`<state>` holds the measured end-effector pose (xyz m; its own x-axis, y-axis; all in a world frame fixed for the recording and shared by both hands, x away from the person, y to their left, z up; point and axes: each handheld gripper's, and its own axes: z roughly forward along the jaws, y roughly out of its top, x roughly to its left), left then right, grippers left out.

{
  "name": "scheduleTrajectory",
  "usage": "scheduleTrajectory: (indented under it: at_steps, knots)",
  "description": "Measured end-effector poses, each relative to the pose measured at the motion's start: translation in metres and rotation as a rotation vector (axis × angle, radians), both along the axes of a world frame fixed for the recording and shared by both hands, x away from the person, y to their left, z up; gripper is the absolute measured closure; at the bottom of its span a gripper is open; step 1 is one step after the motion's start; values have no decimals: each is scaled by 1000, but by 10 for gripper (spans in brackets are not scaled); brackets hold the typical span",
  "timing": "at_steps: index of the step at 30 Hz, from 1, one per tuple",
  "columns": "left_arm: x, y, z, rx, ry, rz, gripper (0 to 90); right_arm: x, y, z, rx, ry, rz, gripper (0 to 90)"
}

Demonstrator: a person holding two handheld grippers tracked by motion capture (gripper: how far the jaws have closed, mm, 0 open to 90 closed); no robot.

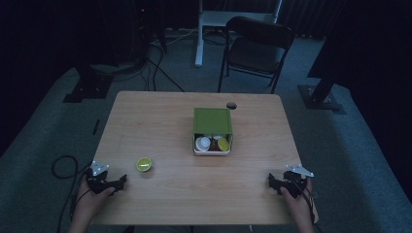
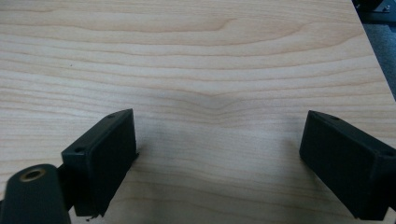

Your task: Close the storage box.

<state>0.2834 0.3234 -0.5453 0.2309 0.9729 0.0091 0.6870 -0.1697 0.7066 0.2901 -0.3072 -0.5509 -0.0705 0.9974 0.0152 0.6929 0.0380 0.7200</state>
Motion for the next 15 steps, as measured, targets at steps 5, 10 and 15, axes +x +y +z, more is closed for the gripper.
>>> scheduleTrajectory:
  at_steps: [5, 10, 15]
  knots:
    - [1, -2, 0, 1, 2, 20, 107, 0, 0, 0, 1, 0, -7, 103]
    - [1, -3, 0, 1, 2, 31, 105, 0, 0, 0, 1, 0, -8, 103]
    - [1, -3, 0, 0, 2, 35, 105, 0, 0, 0, 1, 0, -8, 103]
